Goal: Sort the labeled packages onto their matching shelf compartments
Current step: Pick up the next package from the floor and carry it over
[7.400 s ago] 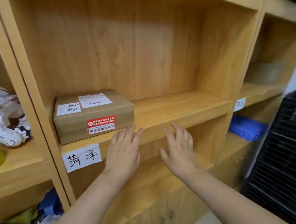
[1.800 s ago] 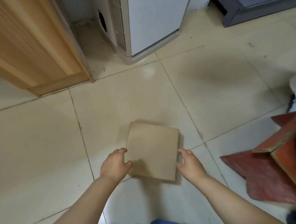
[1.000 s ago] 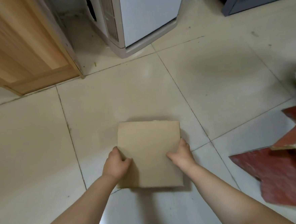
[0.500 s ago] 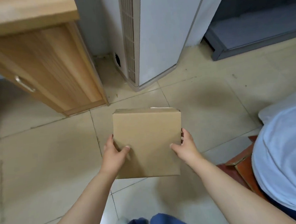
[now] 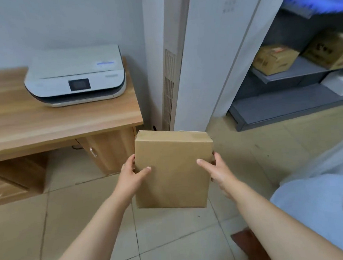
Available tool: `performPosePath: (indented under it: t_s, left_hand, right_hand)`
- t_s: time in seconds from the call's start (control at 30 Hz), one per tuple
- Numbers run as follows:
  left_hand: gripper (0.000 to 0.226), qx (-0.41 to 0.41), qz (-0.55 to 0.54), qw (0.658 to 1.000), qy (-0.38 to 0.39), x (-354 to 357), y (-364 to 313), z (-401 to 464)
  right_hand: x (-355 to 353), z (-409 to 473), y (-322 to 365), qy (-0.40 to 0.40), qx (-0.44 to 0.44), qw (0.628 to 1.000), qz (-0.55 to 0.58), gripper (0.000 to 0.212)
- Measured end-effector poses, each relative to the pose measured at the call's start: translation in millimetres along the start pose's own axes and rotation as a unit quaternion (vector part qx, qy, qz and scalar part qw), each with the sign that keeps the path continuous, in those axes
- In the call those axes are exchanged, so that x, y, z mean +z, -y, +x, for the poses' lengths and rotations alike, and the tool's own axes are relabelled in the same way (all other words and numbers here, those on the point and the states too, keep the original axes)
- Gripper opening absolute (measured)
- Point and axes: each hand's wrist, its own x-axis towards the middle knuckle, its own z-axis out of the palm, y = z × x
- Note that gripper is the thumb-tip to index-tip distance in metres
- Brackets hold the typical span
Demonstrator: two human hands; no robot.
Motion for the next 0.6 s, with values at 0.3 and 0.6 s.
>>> performPosePath:
  t_s: [0.3, 0.6]
  left_hand:
    - [0.084, 0.007, -0.023, 1.000, -0.010, -50, -80, -48]
    - [0.047, 0.041, 0.006, 0.999, -0.028, -78, -98, -70]
  right_hand:
    - [-13, -60, 76, 0.007, 0.016, 0.999, 0.044, 0.061]
    - [-7, -85, 109, -0.002, -0.024, 1.000, 0.006, 0.047]
